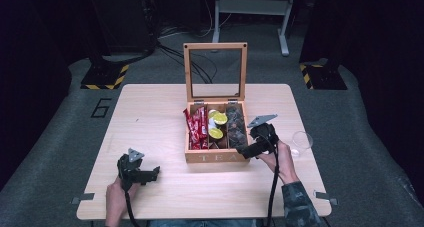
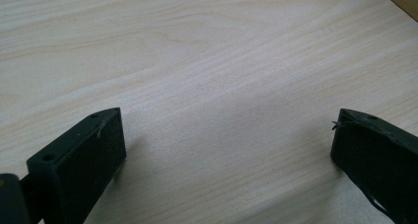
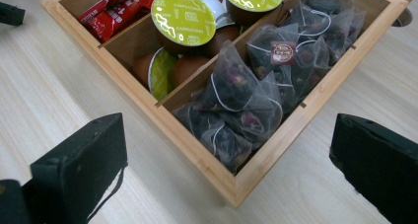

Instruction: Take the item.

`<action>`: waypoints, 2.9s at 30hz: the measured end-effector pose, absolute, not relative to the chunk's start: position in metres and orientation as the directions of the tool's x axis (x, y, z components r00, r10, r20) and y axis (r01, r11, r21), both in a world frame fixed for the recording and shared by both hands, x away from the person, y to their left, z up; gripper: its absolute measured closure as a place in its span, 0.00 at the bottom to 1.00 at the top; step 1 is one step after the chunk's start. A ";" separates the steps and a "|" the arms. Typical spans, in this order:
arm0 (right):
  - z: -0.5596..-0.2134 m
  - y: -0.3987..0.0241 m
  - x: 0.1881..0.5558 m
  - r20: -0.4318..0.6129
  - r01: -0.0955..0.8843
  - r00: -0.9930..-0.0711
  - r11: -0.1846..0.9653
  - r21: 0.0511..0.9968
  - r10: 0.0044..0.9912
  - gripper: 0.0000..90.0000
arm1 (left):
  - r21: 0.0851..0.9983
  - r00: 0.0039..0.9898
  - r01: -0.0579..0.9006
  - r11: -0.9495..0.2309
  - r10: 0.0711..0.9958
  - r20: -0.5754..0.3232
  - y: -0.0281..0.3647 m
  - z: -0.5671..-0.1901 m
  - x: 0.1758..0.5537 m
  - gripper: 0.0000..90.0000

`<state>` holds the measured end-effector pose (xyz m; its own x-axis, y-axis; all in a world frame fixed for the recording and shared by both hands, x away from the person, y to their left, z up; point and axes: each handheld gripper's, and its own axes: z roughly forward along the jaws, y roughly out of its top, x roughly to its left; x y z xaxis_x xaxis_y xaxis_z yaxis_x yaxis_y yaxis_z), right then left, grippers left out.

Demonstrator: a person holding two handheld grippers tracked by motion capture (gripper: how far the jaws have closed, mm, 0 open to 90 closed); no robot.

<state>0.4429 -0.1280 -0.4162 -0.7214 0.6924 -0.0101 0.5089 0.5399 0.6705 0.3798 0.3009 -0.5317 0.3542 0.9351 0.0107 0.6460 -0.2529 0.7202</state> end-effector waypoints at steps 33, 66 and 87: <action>-0.435 -0.104 0.486 0.005 0.527 -0.751 0.594 0.607 0.661 0.07 | 0.720 0.354 0.646 -0.253 0.935 0.011 0.301 -0.532 0.380 0.00; -0.454 -0.088 0.494 -0.029 0.566 -0.727 0.623 0.540 0.686 0.68 | 0.720 0.354 0.646 -0.253 0.935 0.011 0.301 -0.532 0.380 0.00; -0.447 -0.099 0.491 -0.007 0.565 -0.710 0.575 0.592 0.705 0.86 | 0.720 0.354 0.646 -0.253 0.935 0.011 0.301 -0.532 0.380 0.00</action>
<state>0.4914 -0.0988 -0.4471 -0.7096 0.7046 -0.0069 0.5651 0.5749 0.5918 0.3798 0.3009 -0.5316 0.3538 0.9352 0.0114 0.6459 -0.2531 0.7202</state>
